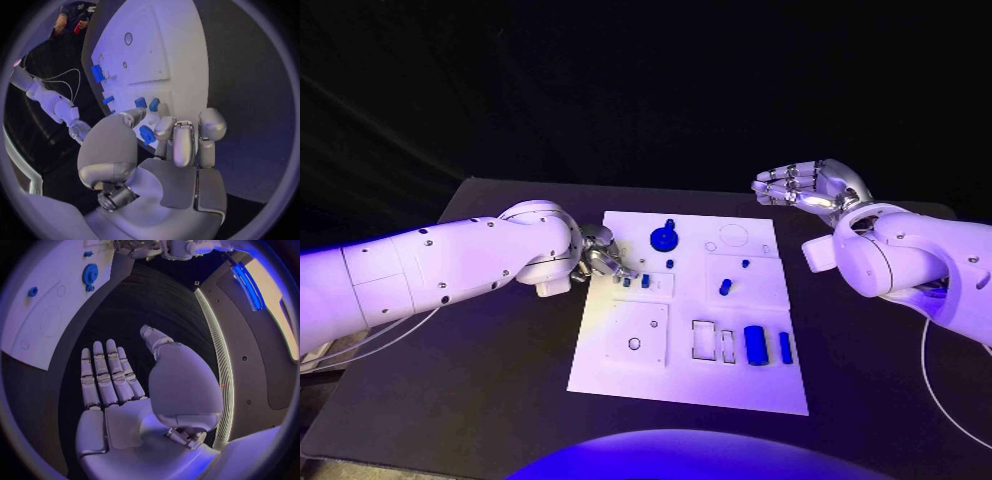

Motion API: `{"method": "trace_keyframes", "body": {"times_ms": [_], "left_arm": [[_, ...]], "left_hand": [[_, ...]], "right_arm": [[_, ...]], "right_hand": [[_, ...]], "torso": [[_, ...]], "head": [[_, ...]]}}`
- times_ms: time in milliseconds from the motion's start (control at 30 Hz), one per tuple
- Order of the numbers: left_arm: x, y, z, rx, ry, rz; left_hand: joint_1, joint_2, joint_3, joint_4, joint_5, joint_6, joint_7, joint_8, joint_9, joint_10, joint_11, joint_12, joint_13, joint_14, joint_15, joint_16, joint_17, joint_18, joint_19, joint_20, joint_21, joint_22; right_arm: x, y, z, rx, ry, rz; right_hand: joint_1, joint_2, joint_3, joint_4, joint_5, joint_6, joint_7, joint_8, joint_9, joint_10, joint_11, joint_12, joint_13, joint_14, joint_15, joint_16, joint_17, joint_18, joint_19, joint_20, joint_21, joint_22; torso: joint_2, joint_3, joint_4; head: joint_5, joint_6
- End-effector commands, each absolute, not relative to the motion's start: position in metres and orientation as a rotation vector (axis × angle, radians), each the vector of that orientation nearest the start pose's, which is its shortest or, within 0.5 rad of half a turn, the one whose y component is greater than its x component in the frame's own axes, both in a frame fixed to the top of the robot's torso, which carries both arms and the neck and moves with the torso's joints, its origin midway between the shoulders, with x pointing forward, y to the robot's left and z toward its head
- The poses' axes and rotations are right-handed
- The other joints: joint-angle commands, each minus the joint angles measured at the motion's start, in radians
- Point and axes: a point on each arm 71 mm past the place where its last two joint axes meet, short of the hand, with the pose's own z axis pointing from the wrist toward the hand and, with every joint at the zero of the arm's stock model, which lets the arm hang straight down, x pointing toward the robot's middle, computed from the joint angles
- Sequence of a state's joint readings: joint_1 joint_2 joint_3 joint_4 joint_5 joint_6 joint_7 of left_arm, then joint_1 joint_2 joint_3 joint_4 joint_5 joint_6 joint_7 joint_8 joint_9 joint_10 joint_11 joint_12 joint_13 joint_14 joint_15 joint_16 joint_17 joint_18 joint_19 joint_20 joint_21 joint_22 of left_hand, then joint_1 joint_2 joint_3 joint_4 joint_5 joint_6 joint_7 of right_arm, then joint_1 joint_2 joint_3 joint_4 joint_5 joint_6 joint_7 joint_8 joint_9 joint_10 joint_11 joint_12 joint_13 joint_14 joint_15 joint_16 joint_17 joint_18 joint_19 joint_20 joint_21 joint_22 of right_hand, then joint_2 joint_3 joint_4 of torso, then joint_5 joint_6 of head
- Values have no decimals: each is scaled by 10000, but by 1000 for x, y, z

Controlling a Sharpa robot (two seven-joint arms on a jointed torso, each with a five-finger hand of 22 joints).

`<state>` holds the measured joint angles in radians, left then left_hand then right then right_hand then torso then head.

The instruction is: Assemble the parts on the task board

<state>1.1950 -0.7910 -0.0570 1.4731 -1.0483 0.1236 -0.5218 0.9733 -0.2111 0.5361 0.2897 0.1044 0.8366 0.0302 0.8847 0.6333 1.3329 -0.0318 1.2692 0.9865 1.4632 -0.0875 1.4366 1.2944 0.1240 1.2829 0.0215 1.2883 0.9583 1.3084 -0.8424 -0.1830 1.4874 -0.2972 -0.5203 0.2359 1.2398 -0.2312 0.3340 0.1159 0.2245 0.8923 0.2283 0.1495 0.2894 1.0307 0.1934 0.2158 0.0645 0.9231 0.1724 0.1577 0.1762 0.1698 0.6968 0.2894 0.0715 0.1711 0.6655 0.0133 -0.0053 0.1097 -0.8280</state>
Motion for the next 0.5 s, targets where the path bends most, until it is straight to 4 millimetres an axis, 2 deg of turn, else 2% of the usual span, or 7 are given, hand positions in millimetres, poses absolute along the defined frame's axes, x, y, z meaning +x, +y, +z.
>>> {"method": "trace_keyframes", "body": {"times_ms": [33,167,267,367,433,467,500], "left_arm": [[478,203,-233,-2618,23245,-5083],[480,203,-224,-3162,22656,-6000],[483,203,-217,-3750,21936,-6840],[486,203,-208,-4057,20945,-7752],[487,201,-201,-4024,20088,-8656],[488,199,-198,-3950,19654,-9032],[488,197,-194,-3812,19235,-9378]], "left_hand": [[-85,-69,-279,17,-10,-50,89,-64,-12,-151,2,-70,-180,418,-19,36,1,-53,-47,3,-127,-156],[-166,-53,-702,29,1,-277,144,-112,-6,-416,50,-297,-573,410,16,27,-16,12,-246,17,-342,-529],[-53,92,-1030,31,72,-815,349,-355,-118,-1309,236,-1141,-1950,392,169,9,-51,149,-688,92,-841,-1341],[85,139,-1306,21,135,-1121,509,-477,-240,-1682,371,-1411,-2418,303,294,-103,-264,248,-1005,193,-1220,-1956],[390,148,-1532,31,150,-1502,687,-497,-301,-2540,555,-1984,-3397,-20,462,-450,-855,467,-1860,336,-2143,-3354],[844,187,-1550,5,148,-1792,826,-487,-333,-3084,690,-2242,-3810,-511,586,-1050,-1953,557,-2352,451,-2685,-4023],[1370,190,-1451,-140,158,-2029,939,-526,-379,-3436,790,-2375,-3881,-1010,687,-1628,-2899,550,-2544,522,-2902,-4130]], "right_arm": [[500,-230,-180,8500,15057,11392],[500,-231,-181,8514,15083,11372],[501,-231,-181,8524,15100,11364],[501,-232,-181,8531,15101,11352],[501,-233,-181,8537,15099,11341],[501,-233,-181,8538,15100,11340],[501,-233,-181,8537,15100,11340]], "right_hand": [[124,160,-297,48,46,-103,250,-76,-24,-104,13,-40,-1,-122,34,11,-54,51,-180,13,-48,-65],[170,213,-450,89,48,-108,254,-72,-27,-114,16,-24,2,-146,39,44,-74,45,-233,13,-47,-93],[188,245,-509,111,49,-92,247,-61,-25,-98,11,-5,6,-134,35,72,-79,46,-243,12,-43,-103],[200,262,-539,122,50,-84,242,-54,-23,-89,6,4,7,-125,31,88,-81,47,-248,12,-41,-108],[229,290,-573,131,52,-67,234,-43,-21,-75,-2,20,9,-108,23,115,-84,52,-220,11,-31,-107],[229,290,-573,131,52,-67,234,-43,-21,-75,-2,20,9,-108,23,115,-84,52,-220,11,-31,-107],[280,322,-596,128,54,-50,224,-32,-18,-60,-12,35,9,-88,14,145,-87,59,-174,11,-17,-102]], "torso": [[0,-1,-2],[-11,1,2],[-20,10,19],[-8,7,5],[-2,3,-8],[-4,6,-9],[-4,8,-4]], "head": [[35,51],[68,95],[59,102],[52,127],[52,136],[32,138],[21,136]]}}
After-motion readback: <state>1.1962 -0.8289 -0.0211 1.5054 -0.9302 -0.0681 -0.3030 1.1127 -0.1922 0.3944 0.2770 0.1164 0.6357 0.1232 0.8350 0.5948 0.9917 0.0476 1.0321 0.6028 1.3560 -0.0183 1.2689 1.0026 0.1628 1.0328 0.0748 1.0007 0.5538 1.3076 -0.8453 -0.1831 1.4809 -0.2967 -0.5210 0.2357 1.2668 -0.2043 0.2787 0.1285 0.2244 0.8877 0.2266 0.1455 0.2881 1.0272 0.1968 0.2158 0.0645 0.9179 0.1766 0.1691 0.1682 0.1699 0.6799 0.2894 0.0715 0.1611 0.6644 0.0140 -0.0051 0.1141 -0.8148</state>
